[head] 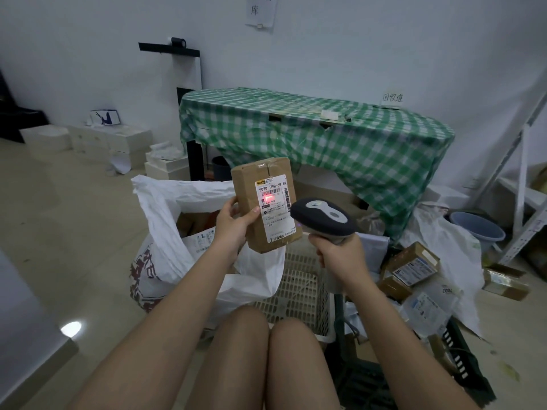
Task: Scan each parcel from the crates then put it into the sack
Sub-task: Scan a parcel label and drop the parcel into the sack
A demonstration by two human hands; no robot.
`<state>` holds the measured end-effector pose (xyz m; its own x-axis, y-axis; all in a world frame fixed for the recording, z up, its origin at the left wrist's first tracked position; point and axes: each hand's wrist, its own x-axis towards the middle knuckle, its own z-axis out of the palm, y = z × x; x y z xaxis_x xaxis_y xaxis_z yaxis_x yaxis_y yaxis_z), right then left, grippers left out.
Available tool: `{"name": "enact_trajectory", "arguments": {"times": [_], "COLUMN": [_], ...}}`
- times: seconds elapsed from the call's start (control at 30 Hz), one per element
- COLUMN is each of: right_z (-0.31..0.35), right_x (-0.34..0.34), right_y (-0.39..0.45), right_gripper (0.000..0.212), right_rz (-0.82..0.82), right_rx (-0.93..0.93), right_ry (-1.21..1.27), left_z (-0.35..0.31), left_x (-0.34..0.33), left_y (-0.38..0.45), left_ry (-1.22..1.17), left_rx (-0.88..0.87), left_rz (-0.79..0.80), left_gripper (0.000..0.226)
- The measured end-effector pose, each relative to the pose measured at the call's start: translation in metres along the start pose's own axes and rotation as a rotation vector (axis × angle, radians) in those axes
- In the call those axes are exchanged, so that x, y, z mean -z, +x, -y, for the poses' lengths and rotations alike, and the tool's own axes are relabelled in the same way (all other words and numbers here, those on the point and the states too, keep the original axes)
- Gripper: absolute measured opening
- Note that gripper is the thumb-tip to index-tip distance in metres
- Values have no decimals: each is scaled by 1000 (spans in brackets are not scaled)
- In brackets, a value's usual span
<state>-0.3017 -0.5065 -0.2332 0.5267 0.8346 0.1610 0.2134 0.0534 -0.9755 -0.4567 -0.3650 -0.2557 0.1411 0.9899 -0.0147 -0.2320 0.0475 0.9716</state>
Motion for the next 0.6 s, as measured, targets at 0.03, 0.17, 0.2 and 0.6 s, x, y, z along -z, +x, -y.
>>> {"name": "enact_trajectory", "arguments": {"times": [0.03, 0.17, 0.2, 0.6], "right_z": [0, -4, -6, -25], "right_x": [-2, -16, -21, -53], "right_y": [2, 20, 26, 80], "right_gripper": [12, 11, 12, 17], "right_rz": [-12, -31, -35, -15], "right_rx": [-8, -77, -93, -228], "right_ry": [2, 16, 13, 18], "left_z": [-4, -17, -19, 7], "left_x": [4, 29, 38, 84], "left_y": [0, 14, 19, 98], "left_ry": [-4, 117, 162, 1497], "left_rx": [-23, -160, -188, -36], "left_rz": [-18, -162, -191, -8], "left_gripper": [60, 60, 60, 89]}}
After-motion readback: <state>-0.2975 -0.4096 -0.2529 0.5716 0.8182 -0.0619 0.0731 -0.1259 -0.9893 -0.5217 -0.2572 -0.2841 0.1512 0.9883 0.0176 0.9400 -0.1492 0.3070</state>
